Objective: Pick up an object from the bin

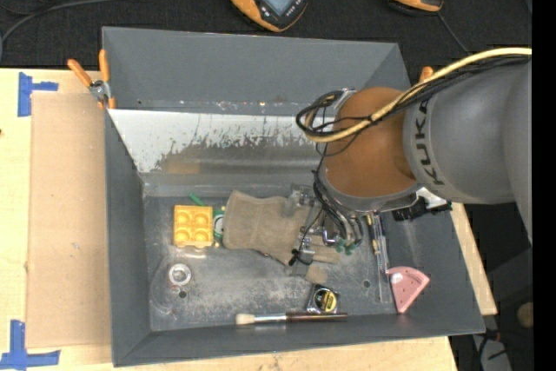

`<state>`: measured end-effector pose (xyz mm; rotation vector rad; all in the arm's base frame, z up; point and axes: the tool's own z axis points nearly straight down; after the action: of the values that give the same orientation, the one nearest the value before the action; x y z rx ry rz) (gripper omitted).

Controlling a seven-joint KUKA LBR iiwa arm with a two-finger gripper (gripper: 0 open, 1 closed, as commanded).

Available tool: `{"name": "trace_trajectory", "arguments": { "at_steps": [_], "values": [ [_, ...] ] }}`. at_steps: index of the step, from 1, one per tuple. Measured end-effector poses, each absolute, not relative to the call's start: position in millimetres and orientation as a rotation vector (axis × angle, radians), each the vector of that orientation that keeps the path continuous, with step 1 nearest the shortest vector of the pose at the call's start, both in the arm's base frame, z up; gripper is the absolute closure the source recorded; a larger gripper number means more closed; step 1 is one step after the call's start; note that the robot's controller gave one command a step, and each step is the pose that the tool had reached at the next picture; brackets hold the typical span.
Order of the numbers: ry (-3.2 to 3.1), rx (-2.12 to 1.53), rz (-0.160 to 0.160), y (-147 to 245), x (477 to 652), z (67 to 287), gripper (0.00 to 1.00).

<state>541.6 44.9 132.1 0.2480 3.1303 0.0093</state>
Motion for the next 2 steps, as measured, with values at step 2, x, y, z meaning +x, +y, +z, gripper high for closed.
{"name": "trace_trajectory", "arguments": {
  "at_steps": [2],
  "values": [
    [3.122,0.364,0.011,25,567.6,115,0.0]
  ]
}}
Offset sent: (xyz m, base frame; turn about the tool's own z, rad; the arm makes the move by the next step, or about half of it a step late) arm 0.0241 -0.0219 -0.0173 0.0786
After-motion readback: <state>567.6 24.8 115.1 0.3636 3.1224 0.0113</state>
